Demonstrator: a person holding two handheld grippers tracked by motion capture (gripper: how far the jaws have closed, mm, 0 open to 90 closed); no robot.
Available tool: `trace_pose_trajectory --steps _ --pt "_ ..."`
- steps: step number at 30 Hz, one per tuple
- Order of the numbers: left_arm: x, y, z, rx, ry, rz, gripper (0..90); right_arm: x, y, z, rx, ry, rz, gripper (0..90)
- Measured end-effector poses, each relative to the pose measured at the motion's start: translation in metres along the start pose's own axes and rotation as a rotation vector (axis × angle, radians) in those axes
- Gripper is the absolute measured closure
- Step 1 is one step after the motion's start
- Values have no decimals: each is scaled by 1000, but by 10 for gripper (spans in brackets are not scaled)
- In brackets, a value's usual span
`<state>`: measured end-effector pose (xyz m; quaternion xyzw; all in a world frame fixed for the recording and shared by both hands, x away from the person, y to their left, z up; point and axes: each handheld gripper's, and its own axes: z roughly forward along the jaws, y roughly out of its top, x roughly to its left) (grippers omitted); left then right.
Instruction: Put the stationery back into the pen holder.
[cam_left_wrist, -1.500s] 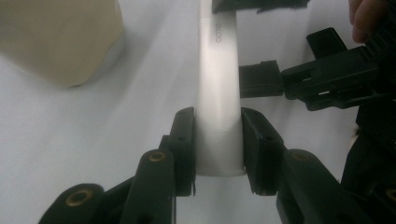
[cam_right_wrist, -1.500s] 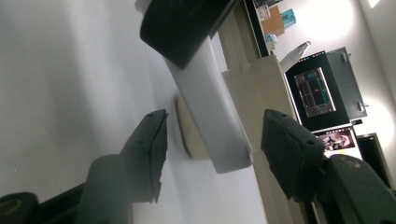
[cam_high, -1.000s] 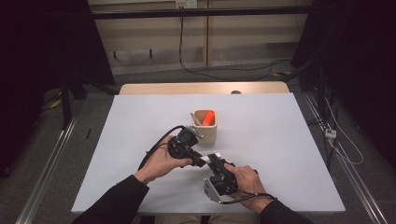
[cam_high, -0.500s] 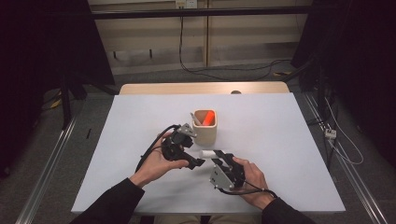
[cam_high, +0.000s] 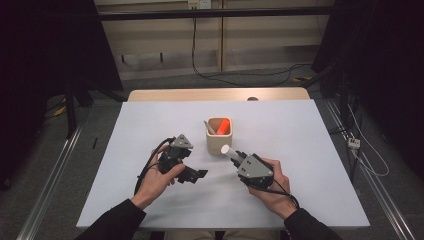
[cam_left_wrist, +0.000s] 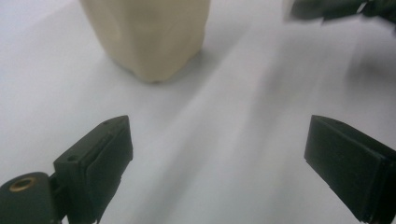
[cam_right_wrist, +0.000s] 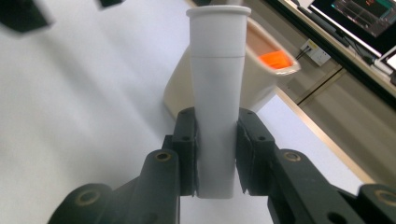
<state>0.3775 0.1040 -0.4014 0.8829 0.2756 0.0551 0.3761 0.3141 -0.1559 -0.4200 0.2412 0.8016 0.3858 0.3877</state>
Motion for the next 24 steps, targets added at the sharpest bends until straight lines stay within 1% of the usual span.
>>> trace_pose_trajectory --steps 2,3,5,7,11,12,13,14,15,16,17,19,21,23,24 --pt "2 -5 -1 -3 6 -13 76 -7 3 0 -15 4 47 718" --pt "3 -7 -3 -9 10 -11 76 -9 5 0 -23 5 65 718" --pt "4 -12 -6 -22 31 -20 76 -15 8 0 -38 19 106 718" --pt "5 -17 -10 -40 45 -29 76 -18 11 1 -42 25 129 718" --pt "6 -30 -19 -68 94 -51 69 -23 14 3 -47 38 185 718" --pt "6 -33 -22 -77 114 -49 71 -25 15 3 -50 38 198 717" --pt "5 -35 -24 -84 123 -49 70 -28 17 3 -58 37 209 718" --pt "4 -37 -27 -88 107 -53 71 -30 18 4 -61 36 224 717" --pt "3 -39 -30 -96 107 -54 72 -32 20 4 -65 35 240 717" --pt "3 -42 -32 -98 120 -47 72 -35 22 4 -72 36 253 717" --pt "3 -44 -34 -105 127 -49 71 -37 24 5 -76 36 266 717" --pt "4 -50 -37 -114 139 -59 71 -42 29 6 -89 38 284 718" --pt "6 -57 -40 -119 166 -68 71 -47 34 8 -96 34 298 718" --pt "8 -63 -42 -131 183 -79 68 -51 37 12 -100 36 312 717" --pt "9 -67 -43 -139 188 -96 68 -52 39 14 -97 36 313 717"
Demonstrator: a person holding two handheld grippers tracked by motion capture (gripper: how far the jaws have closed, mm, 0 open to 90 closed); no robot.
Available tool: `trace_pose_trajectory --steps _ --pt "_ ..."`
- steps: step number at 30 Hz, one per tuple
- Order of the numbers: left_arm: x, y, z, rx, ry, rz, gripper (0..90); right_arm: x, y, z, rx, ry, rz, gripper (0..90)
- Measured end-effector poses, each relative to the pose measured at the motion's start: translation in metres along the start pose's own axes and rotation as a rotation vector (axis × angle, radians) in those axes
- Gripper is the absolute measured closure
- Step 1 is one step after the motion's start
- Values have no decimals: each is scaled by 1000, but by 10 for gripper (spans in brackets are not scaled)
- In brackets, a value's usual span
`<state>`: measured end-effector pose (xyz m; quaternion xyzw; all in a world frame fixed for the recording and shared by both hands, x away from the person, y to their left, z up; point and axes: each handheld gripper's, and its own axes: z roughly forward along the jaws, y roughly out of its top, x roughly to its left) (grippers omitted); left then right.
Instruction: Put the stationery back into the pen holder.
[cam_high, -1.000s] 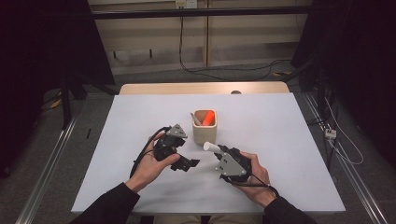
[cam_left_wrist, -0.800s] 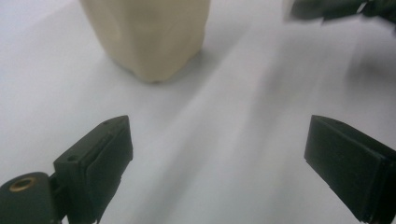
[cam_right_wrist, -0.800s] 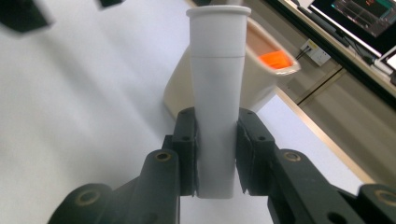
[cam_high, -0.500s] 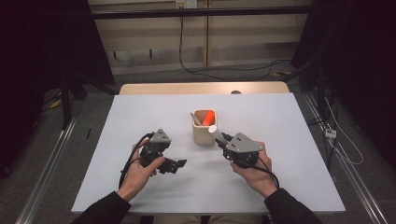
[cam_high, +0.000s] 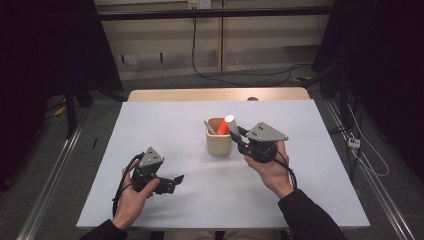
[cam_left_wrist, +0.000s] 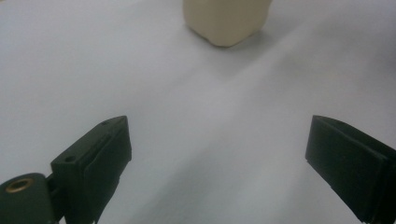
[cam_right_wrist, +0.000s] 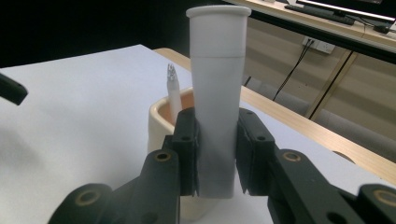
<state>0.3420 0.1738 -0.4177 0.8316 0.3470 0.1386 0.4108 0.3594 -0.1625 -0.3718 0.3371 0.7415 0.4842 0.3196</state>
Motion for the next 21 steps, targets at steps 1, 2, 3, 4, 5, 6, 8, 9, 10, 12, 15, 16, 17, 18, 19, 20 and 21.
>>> trace_pose_trajectory --steps 1,2,3,4,5,6,8,9,10,12,15,16,17,18,19,20,21 --pt "2 -3 -1 -1 12 -5 68 -1 1 3 3 -1 -1 717" --pt "3 -6 -2 -3 19 -17 68 -1 3 5 4 -2 3 718" --pt "4 -8 -3 -4 23 -26 68 -1 4 6 -3 1 11 717" --pt "5 -10 -3 -9 29 -30 68 -2 6 7 -10 1 17 717" --pt "5 -12 -5 -10 29 -37 68 -2 7 8 -20 1 21 717" --pt "5 -13 -6 -4 34 -30 68 -2 9 9 -30 6 33 717" --pt "4 -16 -9 -13 33 -32 68 -2 13 11 -41 8 46 717" --pt "3 -17 -10 -10 38 -27 68 -3 14 13 -45 10 50 717" --pt "2 -18 -11 -16 34 -26 68 -4 16 14 -49 14 60 717" --pt "-1 -22 -12 -21 33 -21 68 -6 19 19 -57 12 85 717" --pt "-5 -28 -11 -16 20 -9 68 -10 21 26 -70 19 127 717" --pt "-5 -29 -10 -17 14 -7 68 -10 21 29 -69 21 137 717" --pt "-5 -31 -9 -18 5 -11 68 -10 21 32 -67 19 139 717" --pt "-4 -31 -9 -17 1 -17 68 -10 20 36 -55 15 136 717" --pt "-2 -31 -8 -24 0 -19 67 -8 20 39 -46 13 129 717" --pt "-1 -32 -8 -30 14 -19 67 -8 19 43 -40 18 131 717" --pt "-1 -32 -8 -29 21 -27 68 -7 19 46 -36 25 143 717"
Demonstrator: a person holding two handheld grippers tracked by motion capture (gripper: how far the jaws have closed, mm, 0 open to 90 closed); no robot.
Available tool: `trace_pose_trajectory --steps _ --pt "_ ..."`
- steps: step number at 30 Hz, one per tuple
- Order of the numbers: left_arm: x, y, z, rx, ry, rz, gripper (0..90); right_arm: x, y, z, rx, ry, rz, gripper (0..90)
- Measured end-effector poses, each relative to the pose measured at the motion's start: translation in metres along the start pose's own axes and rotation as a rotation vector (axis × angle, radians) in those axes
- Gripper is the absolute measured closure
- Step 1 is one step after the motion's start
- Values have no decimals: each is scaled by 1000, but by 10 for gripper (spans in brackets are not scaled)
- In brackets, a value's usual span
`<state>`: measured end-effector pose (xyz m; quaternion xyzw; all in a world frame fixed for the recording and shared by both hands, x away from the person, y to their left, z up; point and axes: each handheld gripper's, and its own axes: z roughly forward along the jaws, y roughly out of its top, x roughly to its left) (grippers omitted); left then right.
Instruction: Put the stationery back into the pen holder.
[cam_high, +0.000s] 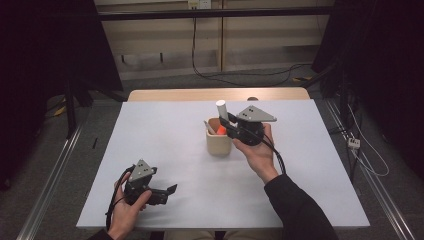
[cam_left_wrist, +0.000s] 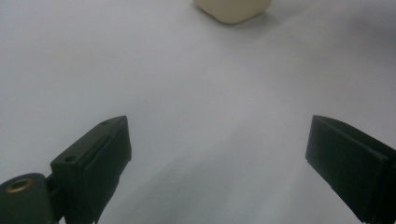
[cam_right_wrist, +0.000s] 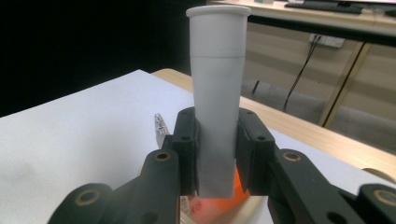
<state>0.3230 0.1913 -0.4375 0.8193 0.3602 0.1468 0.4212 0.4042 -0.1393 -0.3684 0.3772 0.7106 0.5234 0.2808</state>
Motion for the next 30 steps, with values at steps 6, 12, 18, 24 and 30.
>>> trace_pose_trajectory --steps 6,12,18,24,30 --pt "2 -1 -3 -11 3 -20 68 -2 -12 12 28 -14 25 716" --pt "1 -2 -4 -20 10 -19 68 -6 -21 13 51 -25 45 693" --pt "0 -3 -6 -28 16 -18 68 -4 -18 11 37 -34 53 425" --pt "1 -3 -5 -27 17 -21 68 -8 -14 3 40 -42 56 257" --pt "3 -3 -7 -49 13 -41 68 -11 -16 -10 76 -39 67 170"
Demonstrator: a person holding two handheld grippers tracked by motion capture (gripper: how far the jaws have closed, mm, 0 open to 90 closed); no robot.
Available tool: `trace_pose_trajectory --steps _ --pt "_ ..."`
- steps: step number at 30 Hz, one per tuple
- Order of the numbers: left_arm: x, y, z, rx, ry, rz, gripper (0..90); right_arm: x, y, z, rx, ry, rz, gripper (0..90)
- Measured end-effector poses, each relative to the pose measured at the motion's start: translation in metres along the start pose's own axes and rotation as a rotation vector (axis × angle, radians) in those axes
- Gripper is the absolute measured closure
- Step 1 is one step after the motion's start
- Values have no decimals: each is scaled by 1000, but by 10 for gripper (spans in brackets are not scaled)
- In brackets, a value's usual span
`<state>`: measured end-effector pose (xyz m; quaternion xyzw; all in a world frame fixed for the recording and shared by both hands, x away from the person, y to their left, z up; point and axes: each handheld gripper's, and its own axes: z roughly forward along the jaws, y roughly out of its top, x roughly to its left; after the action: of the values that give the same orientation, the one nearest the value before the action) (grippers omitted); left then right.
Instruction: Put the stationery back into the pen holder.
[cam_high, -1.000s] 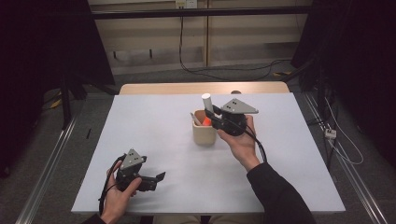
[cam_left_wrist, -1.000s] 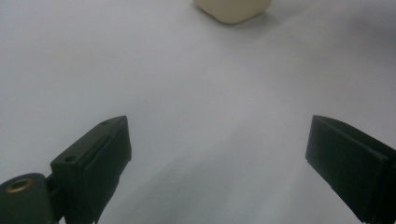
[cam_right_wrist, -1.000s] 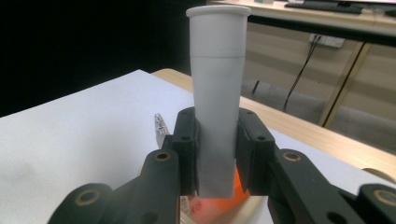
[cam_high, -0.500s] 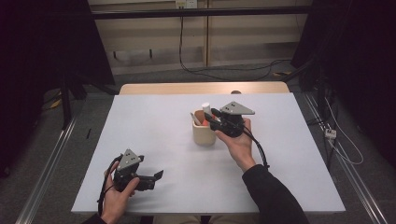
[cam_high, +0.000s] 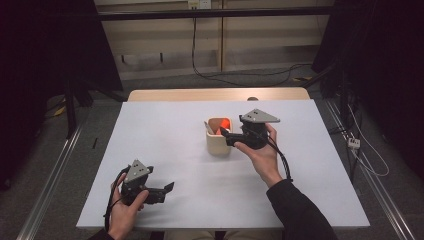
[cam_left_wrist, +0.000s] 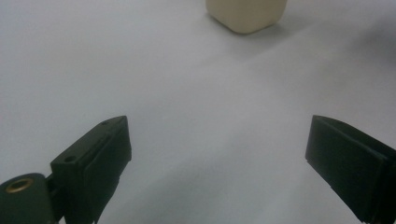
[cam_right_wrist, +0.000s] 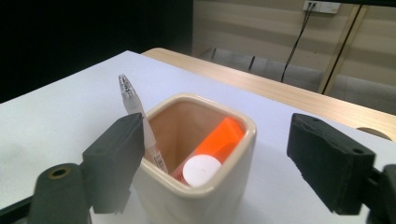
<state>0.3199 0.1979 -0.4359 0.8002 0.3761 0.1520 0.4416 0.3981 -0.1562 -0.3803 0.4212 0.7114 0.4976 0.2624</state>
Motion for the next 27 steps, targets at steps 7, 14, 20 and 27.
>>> trace_pose_trajectory --steps 7,14,20,27 --pt "1 0 -2 -15 11 -4 68 -6 -16 -19 37 -1 -14 101" --pt "2 0 -4 -30 28 -21 68 -19 -37 -41 83 -9 -7 61" --pt "4 -1 -4 -28 25 -35 64 -25 -56 -60 94 -23 -15 56" --pt "1 0 -4 -33 34 -29 57 -34 -80 -78 118 -45 9 55"
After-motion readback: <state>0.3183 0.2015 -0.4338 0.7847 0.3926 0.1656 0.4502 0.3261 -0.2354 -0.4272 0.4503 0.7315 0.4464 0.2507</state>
